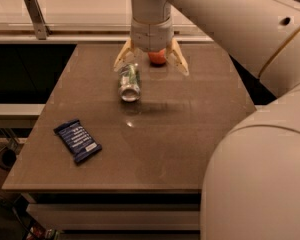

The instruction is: Place green can upright

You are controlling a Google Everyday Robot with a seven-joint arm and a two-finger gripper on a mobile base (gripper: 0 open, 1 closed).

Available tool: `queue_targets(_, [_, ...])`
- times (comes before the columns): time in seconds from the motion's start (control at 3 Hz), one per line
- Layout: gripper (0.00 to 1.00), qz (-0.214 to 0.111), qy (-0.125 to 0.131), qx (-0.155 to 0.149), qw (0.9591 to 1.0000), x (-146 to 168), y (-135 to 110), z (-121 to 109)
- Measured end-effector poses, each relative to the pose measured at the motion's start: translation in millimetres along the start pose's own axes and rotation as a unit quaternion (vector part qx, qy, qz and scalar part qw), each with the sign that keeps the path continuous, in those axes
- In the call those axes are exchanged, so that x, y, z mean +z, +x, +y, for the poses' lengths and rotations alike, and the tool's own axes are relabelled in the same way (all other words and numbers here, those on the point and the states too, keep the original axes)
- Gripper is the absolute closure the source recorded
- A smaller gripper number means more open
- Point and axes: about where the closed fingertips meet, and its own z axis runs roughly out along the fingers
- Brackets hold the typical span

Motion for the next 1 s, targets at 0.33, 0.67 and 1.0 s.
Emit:
queue_targets(0.33, [0.0,-0.018,0.015,-0.03,0.9993,9.3,1.0,12.3])
queue_targets(0.67, [0.0,-0.048,0.034,-0.056,0.9967,7.7,-6.2,18.5])
queue_targets(1.0, [0.0,-0.074,0.047,-0.086,0.9925,7.4,-30.3,14.1])
